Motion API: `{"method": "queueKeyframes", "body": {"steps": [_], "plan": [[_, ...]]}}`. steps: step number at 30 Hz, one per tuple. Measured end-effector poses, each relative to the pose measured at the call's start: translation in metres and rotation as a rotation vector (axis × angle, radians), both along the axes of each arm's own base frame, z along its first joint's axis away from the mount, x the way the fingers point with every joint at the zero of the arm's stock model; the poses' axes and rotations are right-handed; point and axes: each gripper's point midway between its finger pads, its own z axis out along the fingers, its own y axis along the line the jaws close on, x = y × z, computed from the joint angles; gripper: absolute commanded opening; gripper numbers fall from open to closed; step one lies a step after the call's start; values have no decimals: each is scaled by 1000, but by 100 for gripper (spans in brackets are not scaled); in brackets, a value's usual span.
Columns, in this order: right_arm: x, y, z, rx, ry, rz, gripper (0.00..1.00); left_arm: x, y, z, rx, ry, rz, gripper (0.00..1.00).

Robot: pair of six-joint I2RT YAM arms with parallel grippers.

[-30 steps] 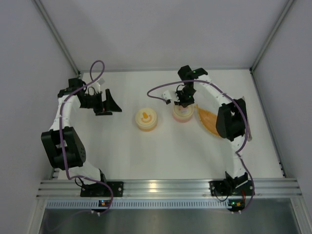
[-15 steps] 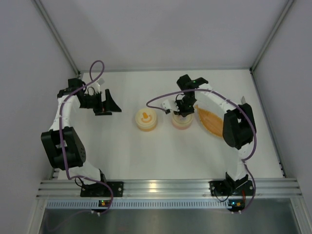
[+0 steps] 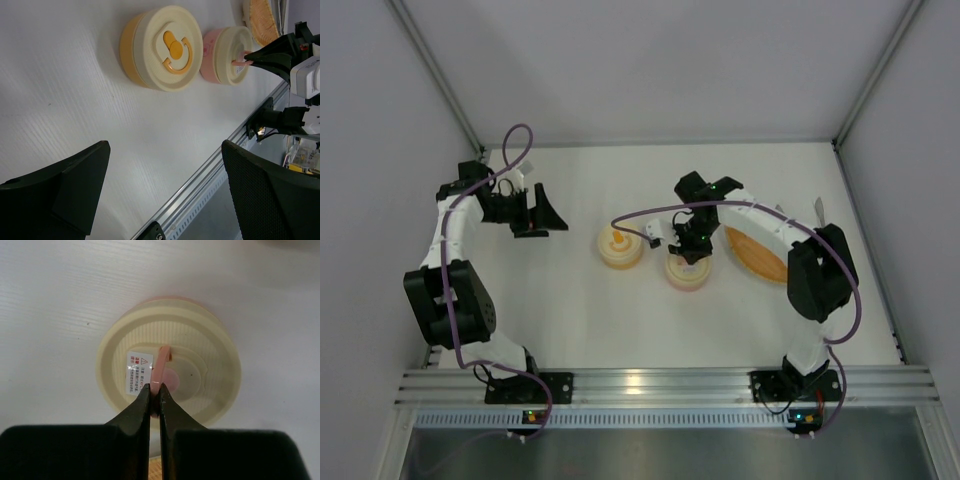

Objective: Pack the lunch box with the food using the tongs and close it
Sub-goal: Close the box lid on the packing box.

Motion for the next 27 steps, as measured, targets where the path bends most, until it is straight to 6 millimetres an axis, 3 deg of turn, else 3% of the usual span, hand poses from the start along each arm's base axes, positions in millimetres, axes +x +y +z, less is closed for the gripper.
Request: {"method": "queueKeyframes", "body": {"steps": [27], "plan": [[-6, 3, 9, 11, 48, -54, 0, 0, 0, 0, 1, -3, -2, 98]]}}
